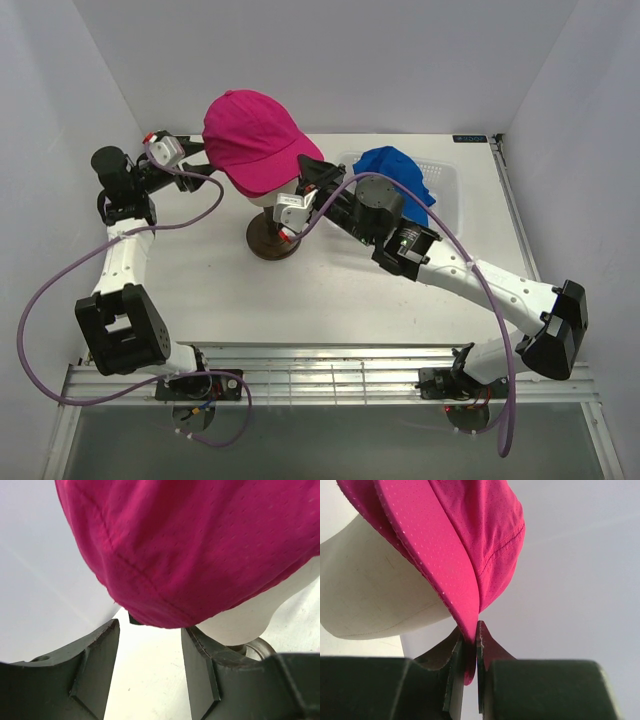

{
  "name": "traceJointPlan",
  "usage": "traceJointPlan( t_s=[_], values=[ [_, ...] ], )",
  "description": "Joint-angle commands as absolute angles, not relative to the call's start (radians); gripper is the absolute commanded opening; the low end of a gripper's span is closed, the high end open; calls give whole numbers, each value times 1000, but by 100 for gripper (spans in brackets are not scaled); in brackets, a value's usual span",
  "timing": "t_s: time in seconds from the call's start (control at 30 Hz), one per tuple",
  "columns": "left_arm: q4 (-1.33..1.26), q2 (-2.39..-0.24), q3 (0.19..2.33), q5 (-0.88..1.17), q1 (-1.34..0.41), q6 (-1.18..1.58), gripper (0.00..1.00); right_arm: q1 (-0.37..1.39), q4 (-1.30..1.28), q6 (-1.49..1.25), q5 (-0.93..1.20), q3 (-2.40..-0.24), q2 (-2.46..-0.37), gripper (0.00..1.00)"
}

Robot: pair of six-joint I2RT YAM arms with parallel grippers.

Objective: Stack the hats

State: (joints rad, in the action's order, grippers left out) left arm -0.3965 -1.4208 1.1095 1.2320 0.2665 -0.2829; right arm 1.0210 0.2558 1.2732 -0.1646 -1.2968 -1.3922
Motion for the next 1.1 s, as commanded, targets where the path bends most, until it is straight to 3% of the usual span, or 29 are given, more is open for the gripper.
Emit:
traceJointPlan(
  t_s=[0.0,0.17,0.2,0.27,0.3,0.47,0.83,1.07],
  values=[
    [-406,-1387,1149,1273,270,-270,63,1014,230,1252,-149,-1374,-1411,8],
    [-468,-1399,1157,1264,256,-221,63,1014,232,1252,-143,-1388,-1419,8],
    [-477,-1402,1157,1264,247,-212,60,1014,229,1252,-141,-1387,-1416,8],
    [-500,-1407,1157,1259,239,-195,49,1014,226,1250,-137,-1375,-1408,8],
    [-517,-1411,1157,1259,238,-187,34,1014,225,1252,-133,-1367,-1404,8],
    [-526,-1416,1152,1259,238,-176,0,1011,235,1239,-127,-1328,-1388,8],
    [-525,-1417,1025,1247,236,-218,0,1009,290,1204,-158,-1390,-1422,8],
    [-502,-1420,991,1241,216,-252,0,1009,255,1249,-132,-1201,-1359,8]
  ],
)
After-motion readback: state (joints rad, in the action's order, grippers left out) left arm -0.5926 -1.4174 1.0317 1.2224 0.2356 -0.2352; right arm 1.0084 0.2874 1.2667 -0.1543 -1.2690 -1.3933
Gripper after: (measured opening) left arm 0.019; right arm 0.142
